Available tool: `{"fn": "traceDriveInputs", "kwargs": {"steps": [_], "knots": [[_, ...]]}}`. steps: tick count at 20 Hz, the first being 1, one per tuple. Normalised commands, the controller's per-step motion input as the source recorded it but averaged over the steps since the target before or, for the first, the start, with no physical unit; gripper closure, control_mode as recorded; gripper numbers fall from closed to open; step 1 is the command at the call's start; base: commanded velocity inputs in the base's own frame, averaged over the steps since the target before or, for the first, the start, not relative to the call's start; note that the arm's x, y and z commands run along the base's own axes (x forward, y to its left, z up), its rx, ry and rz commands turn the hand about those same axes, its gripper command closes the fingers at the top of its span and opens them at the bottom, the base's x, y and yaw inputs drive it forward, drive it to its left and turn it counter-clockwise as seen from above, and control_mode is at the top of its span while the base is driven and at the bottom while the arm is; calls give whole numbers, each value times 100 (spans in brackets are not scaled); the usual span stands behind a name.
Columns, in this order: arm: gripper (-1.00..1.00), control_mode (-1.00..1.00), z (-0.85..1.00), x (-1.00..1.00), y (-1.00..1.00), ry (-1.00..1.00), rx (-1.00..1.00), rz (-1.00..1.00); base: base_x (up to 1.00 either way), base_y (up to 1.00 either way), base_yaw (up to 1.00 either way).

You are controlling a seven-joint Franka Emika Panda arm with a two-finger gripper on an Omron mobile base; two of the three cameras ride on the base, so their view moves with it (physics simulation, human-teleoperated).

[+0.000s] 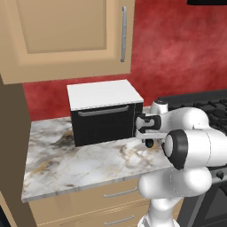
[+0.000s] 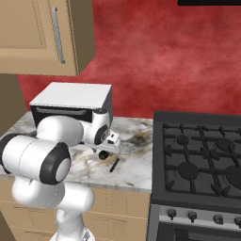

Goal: Put the cucumber and eggplant in the pot. Retrieve the spatula and lightly stir the vegetables in the pot.

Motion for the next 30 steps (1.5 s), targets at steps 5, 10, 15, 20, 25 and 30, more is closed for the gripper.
{"fn": "traceDriveInputs", "kwargs": {"steps": [5,10,15,20,25,30], "knots": [[-100,-100,-31,0,2,0,0,0,0,0,0],[-100,-100,-39,0,13,0,0,0,0,0,0],[-100,-100,-10,0,1,0,0,0,0,0,0],[100,-100,0,0,0,0,0,0,0,0,0],[100,-100,0,0,0,0,0,0,0,0,0],[100,-100,16,-48,0,-10,2,0,0,0,0]]}}
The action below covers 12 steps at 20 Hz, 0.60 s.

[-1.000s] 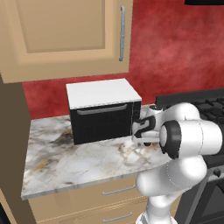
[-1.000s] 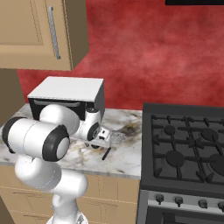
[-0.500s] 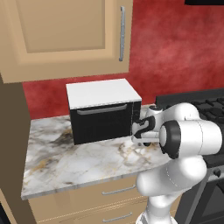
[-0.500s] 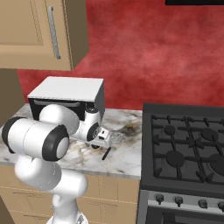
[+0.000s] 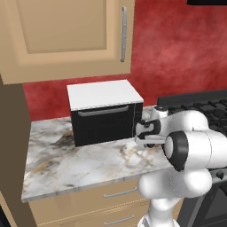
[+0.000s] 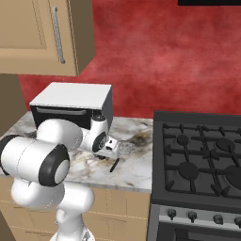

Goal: Put the cucumber and eggplant in the pot. Retrieve the spatula and lightly stir the vegetables in the pot.

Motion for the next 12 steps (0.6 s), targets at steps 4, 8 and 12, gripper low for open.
{"fn": "traceDriveInputs", "kwargs": {"steps": [4,8,12], "knots": [[100,-100,54,-92,0,-14,7,0,0,0,0],[100,-100,77,-100,0,-16,5,0,0,0,0],[100,-100,99,-71,0,-4,0,0,0,0,0]]}}
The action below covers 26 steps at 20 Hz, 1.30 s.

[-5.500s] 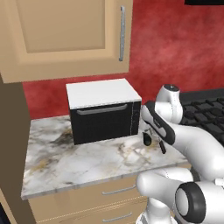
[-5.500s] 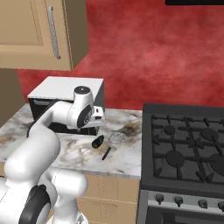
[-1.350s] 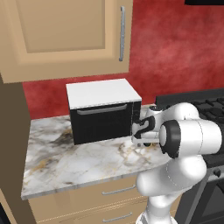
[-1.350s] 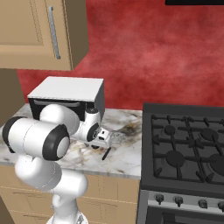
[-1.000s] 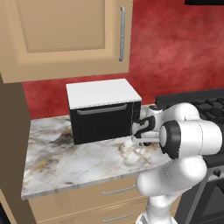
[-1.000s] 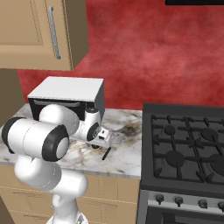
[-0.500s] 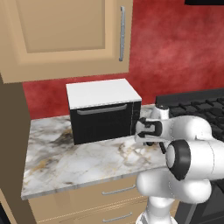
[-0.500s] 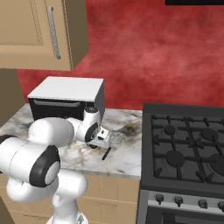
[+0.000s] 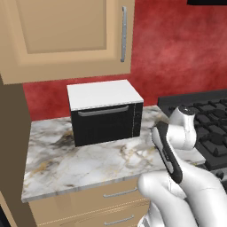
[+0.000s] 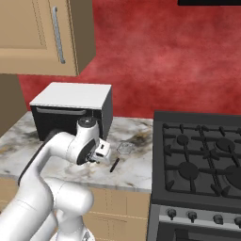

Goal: Put the cucumber and eggplant in the pot. Retrieve the spatula and lightly stir the vegetables in the pot.

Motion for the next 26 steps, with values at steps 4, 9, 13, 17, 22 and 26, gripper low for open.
{"fn": "traceDriveInputs", "kwargs": {"steps": [4,9,13,17,22,26], "knots": [[100,-100,100,-23,0,0,0,0,0,0,0],[100,-100,44,-8,-4,0,1,0,0,0,0],[100,-100,0,0,0,0,0,0,0,0,0],[100,-100,0,0,0,0,0,0,0,0,0],[100,100,0,-3,0,0,0,0,-45,0,-2],[100,100,0,0,0,0,0,0,-81,-25,-10]]}}
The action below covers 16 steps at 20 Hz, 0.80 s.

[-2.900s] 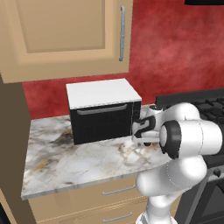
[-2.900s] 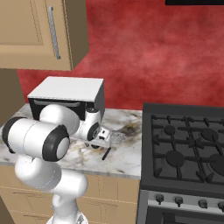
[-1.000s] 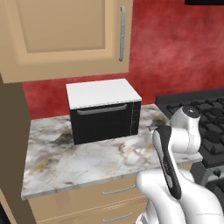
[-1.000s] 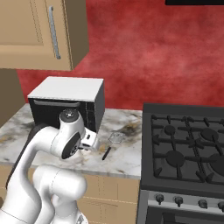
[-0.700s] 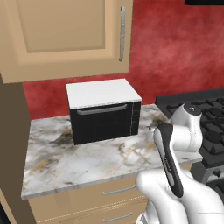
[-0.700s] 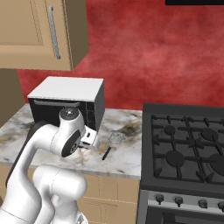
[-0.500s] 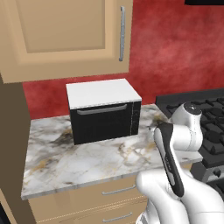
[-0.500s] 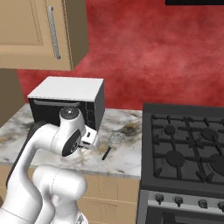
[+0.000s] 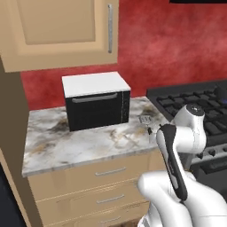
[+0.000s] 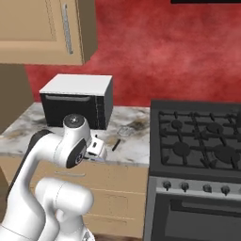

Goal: Put the cucumber and eggplant in the pot. Retrieve the spatula and lightly stir the vegetables in the pot.

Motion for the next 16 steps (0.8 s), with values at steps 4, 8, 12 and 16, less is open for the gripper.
{"fn": "traceDriveInputs", "kwargs": {"steps": [4,8,12,16], "knots": [[100,100,0,0,0,0,0,0,-17,-96,-6],[100,100,0,0,0,0,0,0,0,-100,-4],[100,100,0,0,0,0,0,0,0,-100,-5],[100,100,0,0,0,0,0,0,0,-100,-4]]}}
